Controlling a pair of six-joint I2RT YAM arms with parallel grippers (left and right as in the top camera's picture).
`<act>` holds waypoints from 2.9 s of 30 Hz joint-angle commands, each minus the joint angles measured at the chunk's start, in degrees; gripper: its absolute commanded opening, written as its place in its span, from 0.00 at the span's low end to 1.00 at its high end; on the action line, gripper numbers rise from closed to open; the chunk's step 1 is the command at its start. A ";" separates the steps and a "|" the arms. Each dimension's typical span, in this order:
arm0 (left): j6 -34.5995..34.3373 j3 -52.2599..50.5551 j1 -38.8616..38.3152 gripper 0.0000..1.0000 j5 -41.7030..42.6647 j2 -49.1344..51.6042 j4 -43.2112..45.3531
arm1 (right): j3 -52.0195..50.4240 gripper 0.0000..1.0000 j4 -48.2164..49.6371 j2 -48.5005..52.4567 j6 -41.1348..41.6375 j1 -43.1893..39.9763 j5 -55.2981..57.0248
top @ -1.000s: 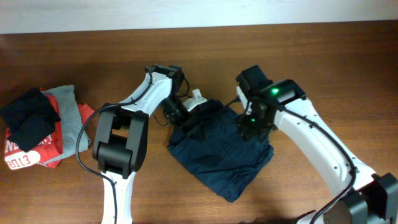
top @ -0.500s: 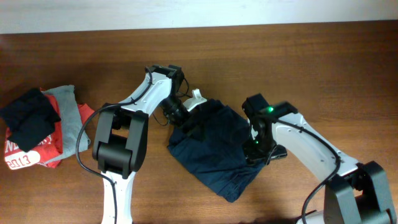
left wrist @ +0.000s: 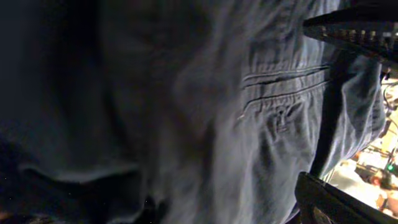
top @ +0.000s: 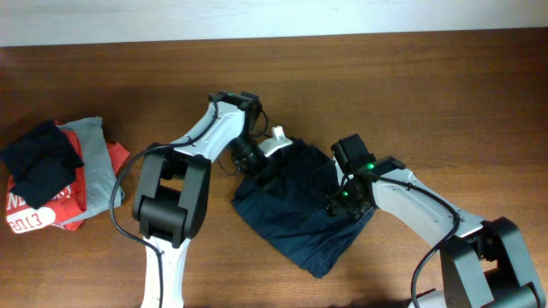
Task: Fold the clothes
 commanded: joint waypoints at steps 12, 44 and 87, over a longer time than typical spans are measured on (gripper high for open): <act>1.11 -4.63 -3.32 0.17 -1.07 1.14 2.64 | -0.46 0.69 1.42 4.83 0.48 -0.07 -0.31; -21.24 0.83 28.68 0.00 -30.05 -35.43 9.09 | 20.13 0.71 -26.77 -15.06 -5.44 -9.49 12.76; -39.15 0.83 60.78 0.01 -27.19 -35.43 9.57 | 20.06 0.72 -26.93 -15.02 -6.75 -9.49 11.96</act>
